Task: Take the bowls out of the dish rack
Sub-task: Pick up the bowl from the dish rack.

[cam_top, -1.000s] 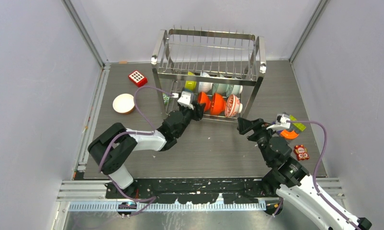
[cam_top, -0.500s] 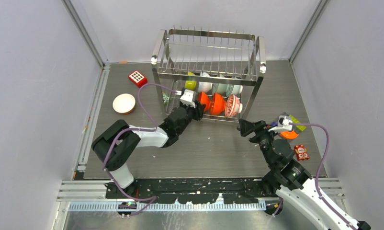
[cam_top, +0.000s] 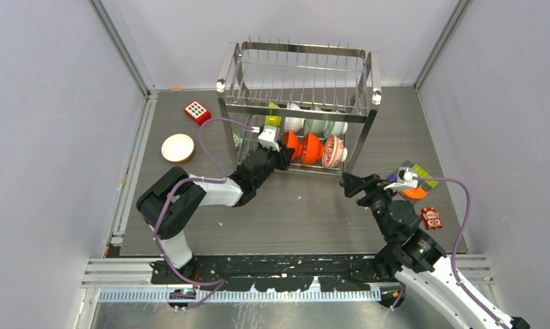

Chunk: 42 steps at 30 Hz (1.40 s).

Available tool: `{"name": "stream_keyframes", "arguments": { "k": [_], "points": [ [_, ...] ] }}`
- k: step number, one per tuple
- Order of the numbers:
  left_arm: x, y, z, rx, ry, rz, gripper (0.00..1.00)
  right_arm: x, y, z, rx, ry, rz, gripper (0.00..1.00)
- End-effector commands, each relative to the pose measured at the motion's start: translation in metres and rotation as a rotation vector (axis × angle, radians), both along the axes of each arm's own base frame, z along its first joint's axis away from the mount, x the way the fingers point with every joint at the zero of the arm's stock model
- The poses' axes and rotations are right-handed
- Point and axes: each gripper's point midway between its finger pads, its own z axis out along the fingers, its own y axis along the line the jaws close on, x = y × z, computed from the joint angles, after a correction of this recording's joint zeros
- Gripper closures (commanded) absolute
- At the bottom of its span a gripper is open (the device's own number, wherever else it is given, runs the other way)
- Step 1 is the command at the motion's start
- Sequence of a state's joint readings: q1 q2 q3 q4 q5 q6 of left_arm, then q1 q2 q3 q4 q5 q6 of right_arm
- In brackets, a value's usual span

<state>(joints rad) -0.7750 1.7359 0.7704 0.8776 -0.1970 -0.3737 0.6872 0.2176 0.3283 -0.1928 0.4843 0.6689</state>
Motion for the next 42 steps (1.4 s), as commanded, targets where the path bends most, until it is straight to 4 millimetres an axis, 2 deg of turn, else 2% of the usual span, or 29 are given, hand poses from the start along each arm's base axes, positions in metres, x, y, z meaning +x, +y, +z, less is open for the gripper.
{"name": "stream_keyframes", "arguments": {
  "k": [1, 14, 17, 28, 34, 42],
  "points": [
    [0.003, -0.006, 0.014, -0.059, -0.013, -0.027, 0.73, -0.001, 0.001, 0.005, 0.027, -0.015, -0.001, 0.20],
    [0.000, -0.010, 0.015, -0.077, -0.018, -0.077, 1.00, -0.001, -0.002, 0.004, 0.024, -0.012, -0.010, 0.20],
    [-0.001, -0.009, 0.019, -0.100, -0.032, -0.087, 1.00, -0.001, -0.002, 0.003, 0.022, -0.009, -0.009, 0.20],
    [-0.011, -0.016, 0.060, -0.215, -0.117, -0.183, 1.00, -0.002, -0.002, 0.002, 0.034, -0.008, -0.011, 0.20],
    [-0.012, -0.013, 0.068, -0.291, -0.106, -0.194, 1.00, -0.002, -0.002, 0.001, 0.037, -0.004, -0.011, 0.20],
    [-0.008, 0.000, 0.074, -0.337, -0.109, -0.158, 1.00, -0.004, -0.003, 0.001, 0.038, -0.003, -0.011, 0.20]
  ]
}}
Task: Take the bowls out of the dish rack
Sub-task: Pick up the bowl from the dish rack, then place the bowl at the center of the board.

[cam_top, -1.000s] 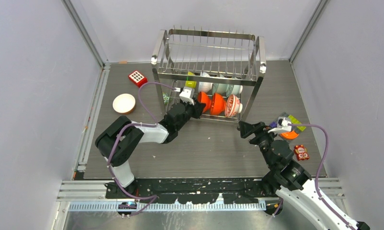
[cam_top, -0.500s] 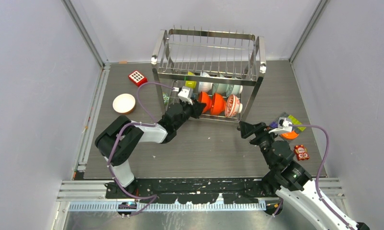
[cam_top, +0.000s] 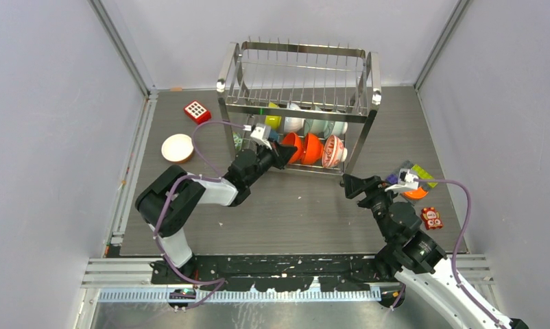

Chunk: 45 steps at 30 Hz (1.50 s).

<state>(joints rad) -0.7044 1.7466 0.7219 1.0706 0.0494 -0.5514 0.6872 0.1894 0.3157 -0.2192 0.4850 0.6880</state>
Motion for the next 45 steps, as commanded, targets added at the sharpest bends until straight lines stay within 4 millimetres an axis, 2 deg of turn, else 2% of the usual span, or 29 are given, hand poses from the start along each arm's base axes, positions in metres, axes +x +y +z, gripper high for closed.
{"name": "stream_keyframes", "arguments": {
  "k": [1, 10, 19, 26, 38, 42, 45],
  "points": [
    [0.004, 0.011, 0.050, -0.108, -0.113, 0.030, 1.00, -0.001, -0.002, 0.006, 0.026, -0.016, -0.010, 0.20],
    [0.001, 0.015, 0.052, -0.074, -0.113, 0.031, 1.00, -0.003, -0.004, 0.007, 0.031, -0.017, -0.011, 0.20],
    [-0.009, 0.024, 0.097, -0.122, -0.173, 0.036, 1.00, -0.005, -0.005, 0.009, 0.035, -0.020, -0.009, 0.20],
    [-0.023, 0.028, 0.116, -0.151, -0.185, 0.006, 1.00, -0.008, -0.007, 0.013, 0.045, -0.027, -0.011, 0.20],
    [-0.062, 0.031, 0.125, -0.134, -0.163, -0.123, 1.00, -0.017, -0.013, 0.022, 0.050, -0.026, -0.003, 0.20],
    [-0.086, 0.029, 0.122, -0.075, -0.131, -0.206, 1.00, -0.023, -0.010, 0.024, 0.046, 0.000, 0.031, 0.20],
    [-0.113, 0.027, 0.123, 0.015, -0.131, -0.283, 1.00, -0.029, -0.006, 0.025, 0.030, 0.037, 0.069, 0.20]
  ]
}}
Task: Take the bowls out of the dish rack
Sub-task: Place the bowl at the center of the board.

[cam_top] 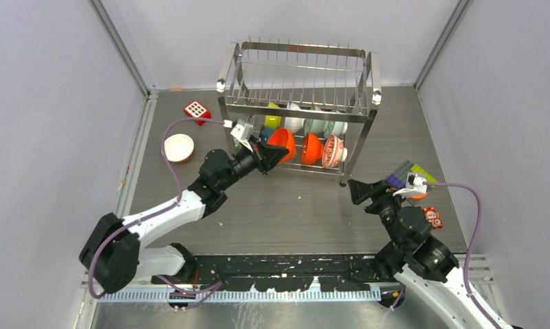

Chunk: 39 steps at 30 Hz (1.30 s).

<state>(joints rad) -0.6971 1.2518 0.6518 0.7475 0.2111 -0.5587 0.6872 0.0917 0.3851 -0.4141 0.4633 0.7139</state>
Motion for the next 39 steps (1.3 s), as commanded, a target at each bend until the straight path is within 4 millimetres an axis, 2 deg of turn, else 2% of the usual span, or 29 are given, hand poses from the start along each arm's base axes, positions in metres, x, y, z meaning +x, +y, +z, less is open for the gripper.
{"name": "stream_keyframes", "arguments": {
  "k": [1, 7, 12, 18, 23, 28, 33, 39],
  "points": [
    [-0.048, -0.004, 0.020, 0.109, -0.075, -0.151, 1.00, -0.012, 0.006, 0.019, 0.015, 0.024, 0.063, 0.20],
    [-0.112, 0.002, 0.010, 0.396, -0.173, -0.302, 1.00, -0.023, 0.020, 0.020, -0.002, 0.108, 0.156, 0.19],
    [-0.140, 0.028, 0.002, 0.547, -0.211, -0.336, 1.00, -0.032, 0.043, 0.024, -0.033, 0.184, 0.287, 0.20],
    [-0.152, 0.061, -0.013, 0.707, -0.308, -0.339, 1.00, -0.046, 0.081, 0.028, -0.057, 0.305, 0.496, 0.24],
    [-0.157, 0.073, -0.025, 0.800, -0.399, -0.357, 1.00, -0.046, 0.101, 0.033, -0.047, 0.379, 0.572, 0.27],
    [-0.164, 0.069, -0.037, 0.861, -0.469, -0.409, 1.00, -0.038, 0.116, 0.032, -0.093, 0.431, 0.567, 0.29],
    [-0.169, 0.060, -0.052, 0.933, -0.522, -0.450, 1.00, -0.035, 0.142, 0.034, -0.206, 0.432, 0.547, 0.29],
    [-0.174, 0.051, -0.050, 0.903, -0.559, -0.457, 1.00, -0.023, 0.170, 0.037, -0.249, 0.422, 0.498, 0.30]
  ]
}}
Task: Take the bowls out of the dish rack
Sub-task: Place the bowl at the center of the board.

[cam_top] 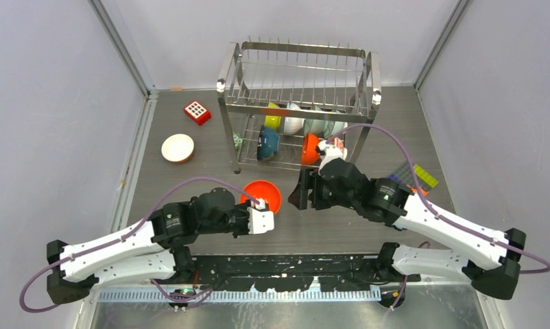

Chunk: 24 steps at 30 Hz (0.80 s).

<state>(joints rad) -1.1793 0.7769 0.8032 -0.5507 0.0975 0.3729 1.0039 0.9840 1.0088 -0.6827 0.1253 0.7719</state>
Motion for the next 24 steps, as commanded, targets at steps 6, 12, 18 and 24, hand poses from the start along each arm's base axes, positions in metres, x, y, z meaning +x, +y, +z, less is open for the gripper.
{"name": "stream_keyframes", "arguments": {
  "k": [6, 12, 18, 24],
  "points": [
    [0.002, -0.007, 0.017, -0.081, -0.068, -0.007, 1.00, 0.030, 0.032, 0.022, -0.045, -0.100, -0.096, 0.32],
    [-0.001, -0.004, 0.015, -0.096, -0.054, -0.004, 1.00, 0.033, 0.050, 0.016, -0.099, -0.106, -0.071, 0.35],
    [-0.001, -0.004, 0.014, -0.100, -0.053, -0.001, 1.00, 0.029, 0.062, 0.010, -0.148, -0.091, -0.023, 0.37],
    [0.000, -0.004, 0.016, -0.111, -0.059, 0.002, 1.00, 0.022, 0.070, 0.000, -0.183, -0.071, 0.017, 0.41]
  ]
}}
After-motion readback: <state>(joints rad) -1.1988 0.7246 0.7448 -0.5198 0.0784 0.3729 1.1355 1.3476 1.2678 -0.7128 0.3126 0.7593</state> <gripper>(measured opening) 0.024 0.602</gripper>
